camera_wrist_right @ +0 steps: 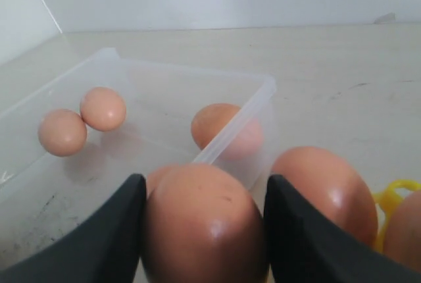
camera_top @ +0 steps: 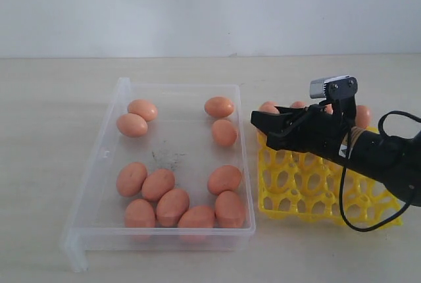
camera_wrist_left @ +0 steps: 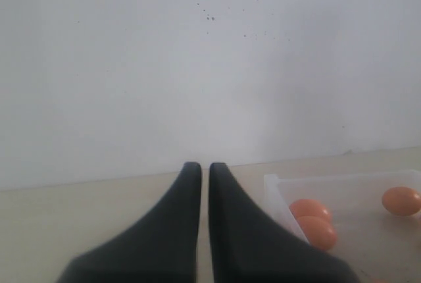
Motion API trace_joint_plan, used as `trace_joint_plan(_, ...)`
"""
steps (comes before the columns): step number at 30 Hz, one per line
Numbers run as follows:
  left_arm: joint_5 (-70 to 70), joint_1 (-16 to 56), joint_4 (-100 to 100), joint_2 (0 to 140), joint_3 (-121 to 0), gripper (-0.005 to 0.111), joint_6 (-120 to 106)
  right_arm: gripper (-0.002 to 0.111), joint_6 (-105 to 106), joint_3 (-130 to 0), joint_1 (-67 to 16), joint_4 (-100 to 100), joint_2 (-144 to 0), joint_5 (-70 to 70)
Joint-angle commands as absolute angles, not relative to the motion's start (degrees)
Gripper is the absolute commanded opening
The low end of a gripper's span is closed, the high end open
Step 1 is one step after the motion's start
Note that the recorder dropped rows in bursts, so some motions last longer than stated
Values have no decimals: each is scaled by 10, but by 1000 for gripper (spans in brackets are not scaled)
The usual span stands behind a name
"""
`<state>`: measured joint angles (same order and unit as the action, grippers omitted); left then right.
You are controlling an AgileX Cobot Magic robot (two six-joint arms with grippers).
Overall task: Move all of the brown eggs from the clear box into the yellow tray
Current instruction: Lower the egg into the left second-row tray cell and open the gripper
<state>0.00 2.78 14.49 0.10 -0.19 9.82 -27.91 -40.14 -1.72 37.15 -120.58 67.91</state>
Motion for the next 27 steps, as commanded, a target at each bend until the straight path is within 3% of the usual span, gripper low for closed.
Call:
trace_joint_plan(1,0,32,144,0,0,4,97,0,-286,-403,-17,402,-1198,669)
trace_joint_plan(6,0,32,144,0,0,4,97,0,-292,-403,-17,405,-1168,596)
trace_joint_plan(27,0,32,144,0,0,4,97,0,-312,-423,-17,407,-1166,514)
